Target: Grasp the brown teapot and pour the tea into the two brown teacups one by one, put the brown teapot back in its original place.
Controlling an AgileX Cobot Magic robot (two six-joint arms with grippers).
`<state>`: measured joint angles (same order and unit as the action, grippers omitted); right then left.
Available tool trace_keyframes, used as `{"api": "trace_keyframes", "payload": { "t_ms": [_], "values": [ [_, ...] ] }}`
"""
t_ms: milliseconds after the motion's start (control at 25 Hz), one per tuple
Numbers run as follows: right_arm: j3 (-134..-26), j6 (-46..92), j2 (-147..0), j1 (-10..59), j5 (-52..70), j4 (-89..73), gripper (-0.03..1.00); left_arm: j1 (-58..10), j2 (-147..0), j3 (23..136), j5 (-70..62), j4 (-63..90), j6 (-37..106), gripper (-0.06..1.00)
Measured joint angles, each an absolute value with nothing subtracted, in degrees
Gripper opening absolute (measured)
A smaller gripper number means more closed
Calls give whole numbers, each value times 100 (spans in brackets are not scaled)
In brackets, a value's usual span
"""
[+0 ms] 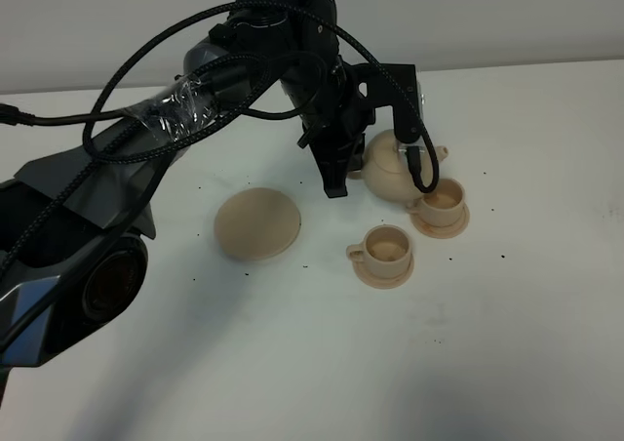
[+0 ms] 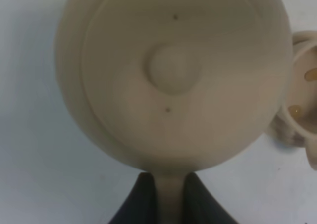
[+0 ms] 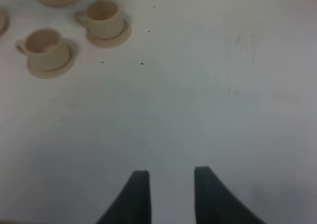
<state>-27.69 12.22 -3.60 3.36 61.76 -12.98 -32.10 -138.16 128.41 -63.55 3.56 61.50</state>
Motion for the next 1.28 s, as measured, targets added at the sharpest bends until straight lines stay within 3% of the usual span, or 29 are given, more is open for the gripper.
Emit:
{"api": "trace_keyframes", "payload": {
  "t_ms": [1280],
  "values": [
    [-2769,1222,-360,336,6176,-1298,23,-3087,-14028,12850,-6166,-171,5937,12]
  ]
}}
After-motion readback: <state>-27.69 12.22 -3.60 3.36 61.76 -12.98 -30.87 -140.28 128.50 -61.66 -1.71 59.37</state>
